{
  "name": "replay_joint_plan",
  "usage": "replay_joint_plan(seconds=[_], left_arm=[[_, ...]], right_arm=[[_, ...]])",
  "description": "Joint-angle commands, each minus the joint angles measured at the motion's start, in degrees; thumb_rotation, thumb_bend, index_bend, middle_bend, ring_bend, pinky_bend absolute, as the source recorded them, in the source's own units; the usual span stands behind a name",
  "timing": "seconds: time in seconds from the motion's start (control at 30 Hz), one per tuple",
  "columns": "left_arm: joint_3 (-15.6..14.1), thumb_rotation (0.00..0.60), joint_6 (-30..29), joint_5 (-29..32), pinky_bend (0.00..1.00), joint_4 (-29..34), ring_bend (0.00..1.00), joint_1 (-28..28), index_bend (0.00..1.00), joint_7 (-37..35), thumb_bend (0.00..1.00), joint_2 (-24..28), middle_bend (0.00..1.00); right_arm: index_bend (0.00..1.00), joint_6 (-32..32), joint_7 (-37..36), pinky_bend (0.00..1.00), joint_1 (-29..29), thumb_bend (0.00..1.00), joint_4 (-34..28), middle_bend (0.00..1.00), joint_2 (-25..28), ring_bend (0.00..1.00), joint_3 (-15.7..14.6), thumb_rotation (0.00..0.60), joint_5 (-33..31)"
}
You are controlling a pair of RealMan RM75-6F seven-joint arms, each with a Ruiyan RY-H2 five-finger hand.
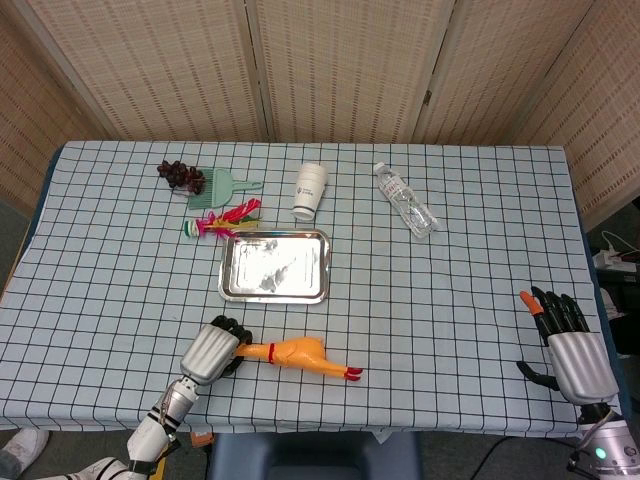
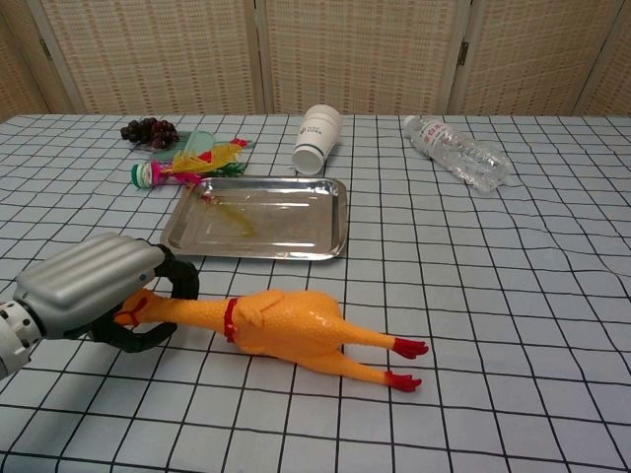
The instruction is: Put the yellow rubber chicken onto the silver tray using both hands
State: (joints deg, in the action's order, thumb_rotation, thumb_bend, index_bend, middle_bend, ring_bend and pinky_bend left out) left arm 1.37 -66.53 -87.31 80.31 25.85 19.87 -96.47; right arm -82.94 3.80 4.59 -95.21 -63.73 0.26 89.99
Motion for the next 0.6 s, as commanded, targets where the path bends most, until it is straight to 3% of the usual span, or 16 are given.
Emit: replay_joint_plan(seconds=[0.03,0.37,0.6], left_arm=[[-0.47,0.6,-2.62,-2.09,0.41,-0.95,0.38,-0.52,0.82,-6.82,0.69,-0.8,0.58],[-1.29,0.6,-5.3,-4.7,0.51,0.49,0.46,-0.36,0.86,-25.22,0.75,1.05,0.68],[-1.17,0.6,-5.15,-4.0,0.51,3.82,0.47,-0.3,0.86,-33.2,0.75,3.74,0.69]], right_arm=[[0.0,-0.22,0.17,0.0,-0.13,0.12,-0.23,0.0,-0.06,0.0,-0.22,0.6,0.36],[0.0,0.71,-0.79,0.0,0.97,0.12,-2.99,0.0,0.43,0.0,-0.85,0.6,2.88],[0.0,8.12,1.61,0.0,6.43,0.12,-10.61,0.0,3.77,0.0,0.79,0.6,2.52]])
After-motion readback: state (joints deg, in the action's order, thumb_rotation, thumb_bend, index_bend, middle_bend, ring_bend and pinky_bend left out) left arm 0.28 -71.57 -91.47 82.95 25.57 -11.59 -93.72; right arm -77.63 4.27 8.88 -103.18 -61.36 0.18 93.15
